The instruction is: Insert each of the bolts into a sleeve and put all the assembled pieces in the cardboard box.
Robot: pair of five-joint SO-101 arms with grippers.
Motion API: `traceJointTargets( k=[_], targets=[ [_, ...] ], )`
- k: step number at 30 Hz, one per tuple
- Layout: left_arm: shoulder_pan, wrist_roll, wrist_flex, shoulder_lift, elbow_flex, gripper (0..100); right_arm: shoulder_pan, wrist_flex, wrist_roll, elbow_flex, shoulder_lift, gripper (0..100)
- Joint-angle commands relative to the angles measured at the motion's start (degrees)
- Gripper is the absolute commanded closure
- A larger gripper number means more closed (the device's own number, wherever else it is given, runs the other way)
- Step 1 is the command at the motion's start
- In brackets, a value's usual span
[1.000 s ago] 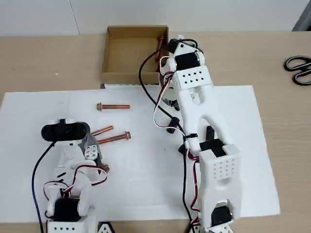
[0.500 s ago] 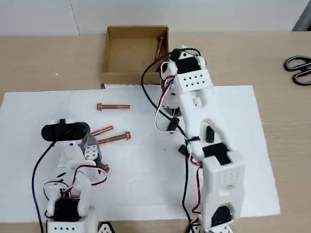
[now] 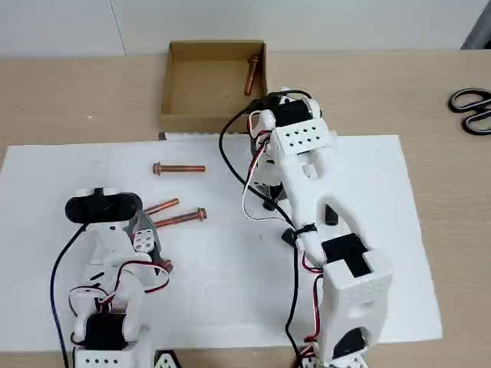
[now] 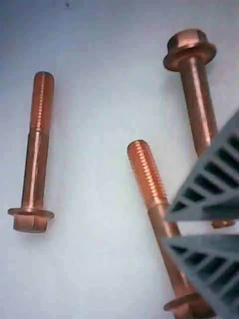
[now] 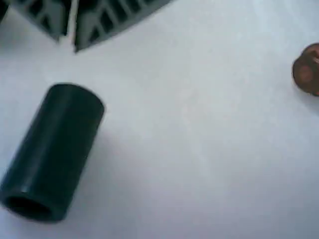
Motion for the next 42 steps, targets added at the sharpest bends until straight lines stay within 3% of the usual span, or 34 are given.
traceJointTargets(
  k=[1,6,32,42],
  targets=[
    [-0.26,-0.18,0.26,-0.62,-2.59,99,-0.22,0.57,0.88,0.0,-1.36,94.4],
    [-0.26,-0.18,0.26,-0.62,-2.59,99,-0.22,0.48,0.97,0.0,-0.84,86.9],
    [-0.26,-0.18,0.26,-0.62,-2.59,99,-1.89,-12.18,1.05,-0.35,6.9,87.0],
    [-0.26,-0.26,0.26,-0.62,-2.59,99,-1.19,-12.35,1.67,-0.35,11.91,87.1]
  ],
)
